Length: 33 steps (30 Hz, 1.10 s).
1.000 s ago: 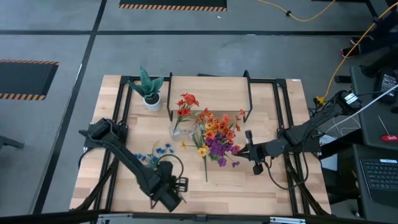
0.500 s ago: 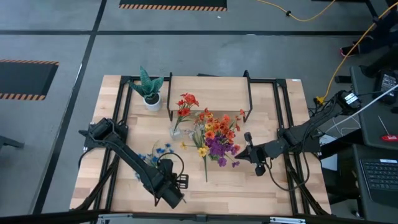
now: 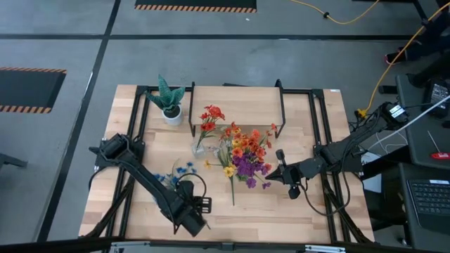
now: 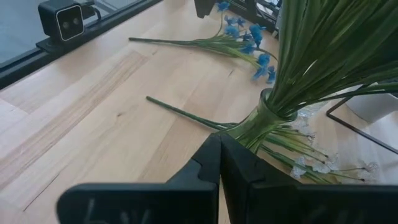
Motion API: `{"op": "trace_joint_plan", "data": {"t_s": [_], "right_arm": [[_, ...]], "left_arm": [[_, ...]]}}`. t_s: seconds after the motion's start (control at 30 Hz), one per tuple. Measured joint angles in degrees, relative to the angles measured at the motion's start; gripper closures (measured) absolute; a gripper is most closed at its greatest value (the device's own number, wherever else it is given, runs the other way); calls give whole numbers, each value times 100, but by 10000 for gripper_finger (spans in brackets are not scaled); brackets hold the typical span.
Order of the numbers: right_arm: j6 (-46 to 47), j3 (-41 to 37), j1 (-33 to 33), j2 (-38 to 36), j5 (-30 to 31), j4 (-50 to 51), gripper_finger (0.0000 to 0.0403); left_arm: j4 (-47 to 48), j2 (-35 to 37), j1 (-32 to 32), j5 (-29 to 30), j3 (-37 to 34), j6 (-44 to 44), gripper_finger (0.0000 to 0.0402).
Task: Pick and place flowers into a vace then onto a shelf
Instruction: Put the blue flowers into the transparent vase
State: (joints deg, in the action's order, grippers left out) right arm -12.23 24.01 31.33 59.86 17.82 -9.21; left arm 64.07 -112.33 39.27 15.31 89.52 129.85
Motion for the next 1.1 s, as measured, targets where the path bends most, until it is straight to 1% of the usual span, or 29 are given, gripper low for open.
{"op": "trace_joint_plan", "data": {"t_s": [0.13, 0.23, 0.4, 0.67, 1.1], "right_arm": [[-2, 0, 0, 0, 0, 0, 393], [-2, 0, 0, 0, -2, 2, 393], [-3, 0, -1, 0, -4, 2, 393], [13, 0, -2, 0, -4, 2, 393], [20, 0, -1, 0, -52, 6, 393]], "left_arm": [[-4, -109, 28, 2, 0, 166, 239], [-68, -323, 39, -57, 0, 252, 231], [-138, -689, 39, -387, -2, 327, 231], [-275, -819, -7, -236, -2, 371, 231], [-251, -1162, -9, -450, 25, 359, 231]]}}
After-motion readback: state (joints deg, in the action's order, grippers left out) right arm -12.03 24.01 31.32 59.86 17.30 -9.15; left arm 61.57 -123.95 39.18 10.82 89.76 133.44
